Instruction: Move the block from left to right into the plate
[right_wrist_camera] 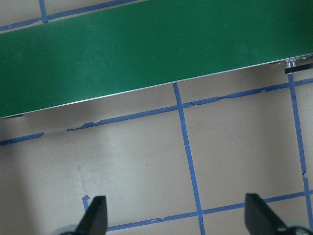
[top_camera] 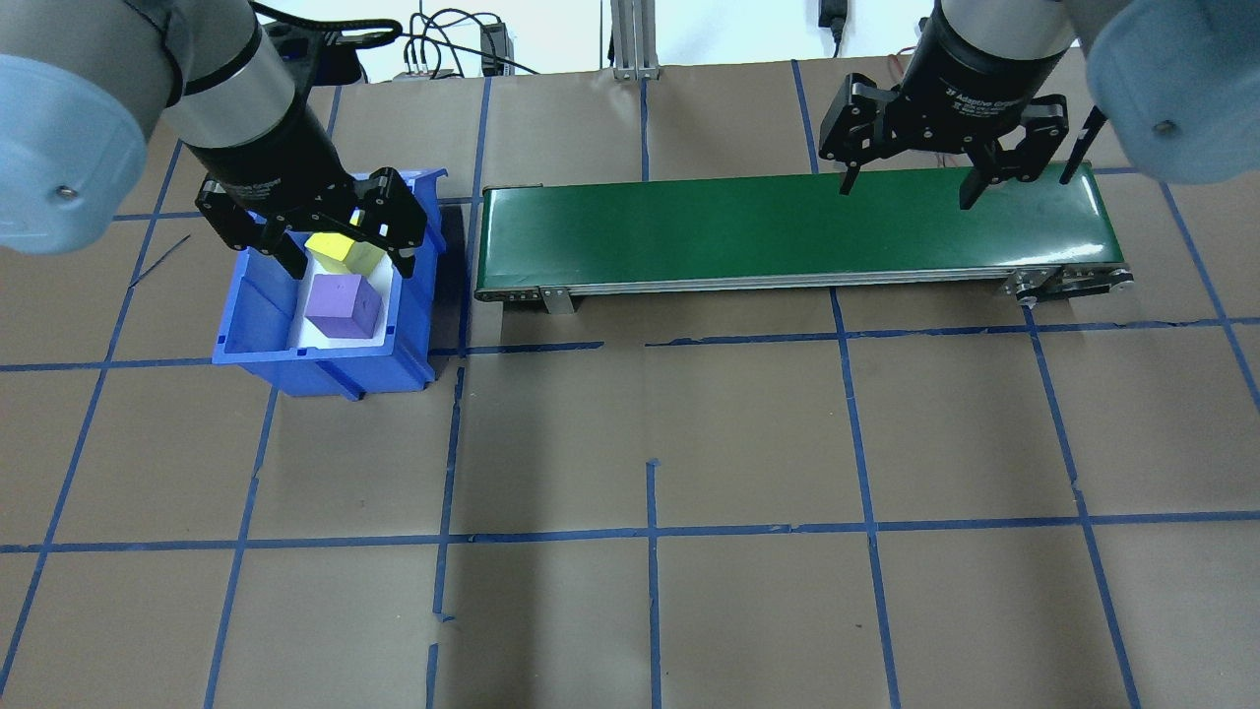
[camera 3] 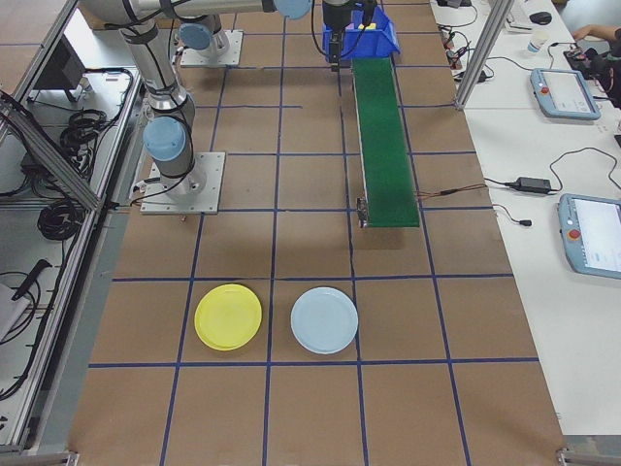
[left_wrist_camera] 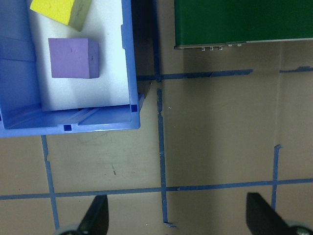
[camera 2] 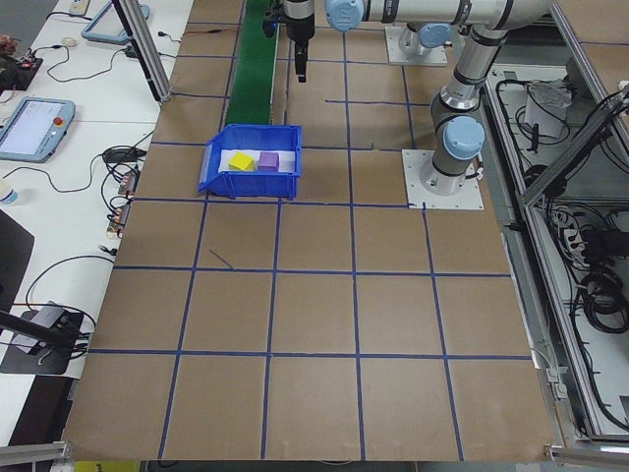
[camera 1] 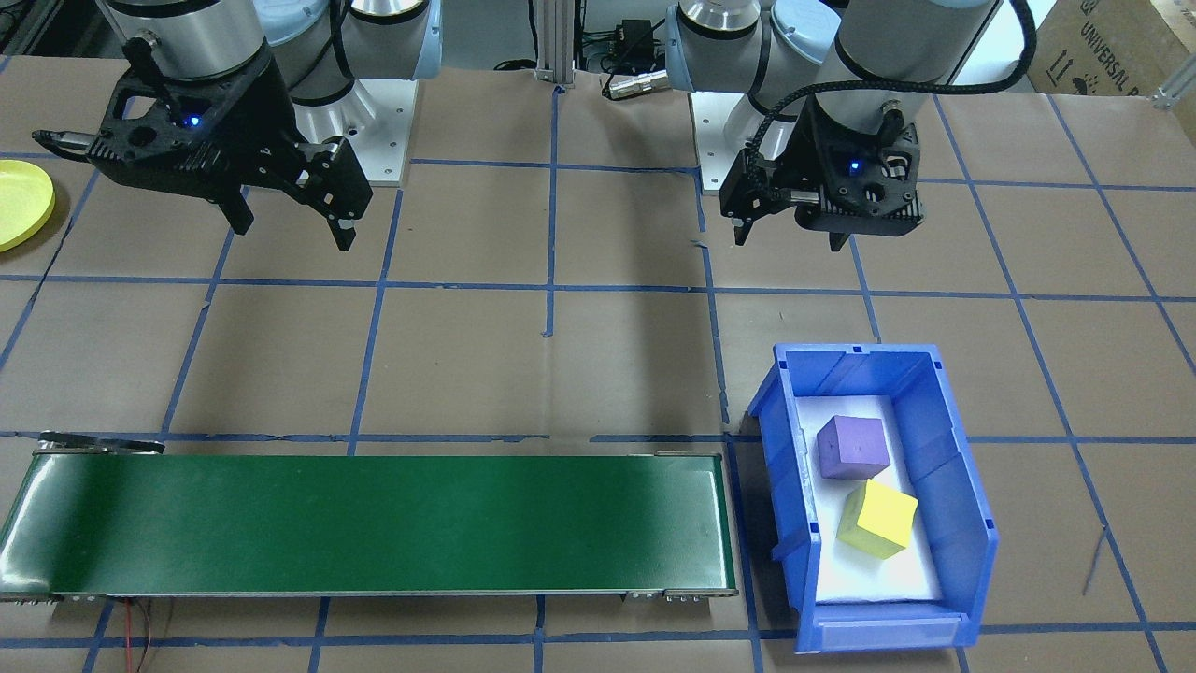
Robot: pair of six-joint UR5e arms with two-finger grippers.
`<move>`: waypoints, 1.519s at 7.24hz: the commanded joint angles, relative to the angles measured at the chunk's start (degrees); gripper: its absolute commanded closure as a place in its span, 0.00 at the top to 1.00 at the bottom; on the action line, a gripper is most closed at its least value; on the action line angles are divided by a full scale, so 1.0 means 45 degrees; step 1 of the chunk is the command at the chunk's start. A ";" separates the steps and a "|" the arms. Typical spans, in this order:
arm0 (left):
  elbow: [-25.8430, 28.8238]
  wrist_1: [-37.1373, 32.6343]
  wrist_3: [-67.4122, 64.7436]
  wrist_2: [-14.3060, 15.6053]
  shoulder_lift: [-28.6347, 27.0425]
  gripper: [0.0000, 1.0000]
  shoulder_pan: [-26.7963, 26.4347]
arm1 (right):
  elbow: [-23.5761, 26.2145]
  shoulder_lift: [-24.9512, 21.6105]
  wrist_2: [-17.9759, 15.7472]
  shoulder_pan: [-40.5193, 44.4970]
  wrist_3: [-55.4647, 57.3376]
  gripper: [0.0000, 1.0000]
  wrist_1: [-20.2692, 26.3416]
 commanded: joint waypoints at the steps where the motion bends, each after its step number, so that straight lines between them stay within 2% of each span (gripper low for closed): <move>1: -0.0044 0.0213 -0.0017 0.0012 0.0012 1.00 -0.0114 | 0.0002 0.0000 0.0016 0.0000 -0.0003 1.00 0.0003; 4: -0.0045 0.0586 0.0139 0.0070 0.0051 1.00 0.0100 | 0.0002 0.0000 -0.0003 0.0000 0.0017 1.00 0.0023; 5: 0.0071 0.0702 0.0197 0.0612 0.0128 1.00 0.0255 | 0.0002 0.0000 -0.0003 0.0000 -0.0003 1.00 0.0023; 8: -0.0258 0.0781 0.1757 0.0735 -0.0473 1.00 0.2185 | 0.0002 0.0000 -0.0003 0.0000 0.0017 1.00 0.0042; 9: -0.0337 0.1168 0.1721 0.0657 -0.1037 1.00 0.2558 | 0.0002 0.0000 -0.0003 0.0000 -0.0003 1.00 0.0042; 11: -0.0784 0.3932 0.1877 0.0617 -0.2501 1.00 0.2678 | 0.0002 0.0000 -0.0003 0.0000 -0.0003 1.00 0.0042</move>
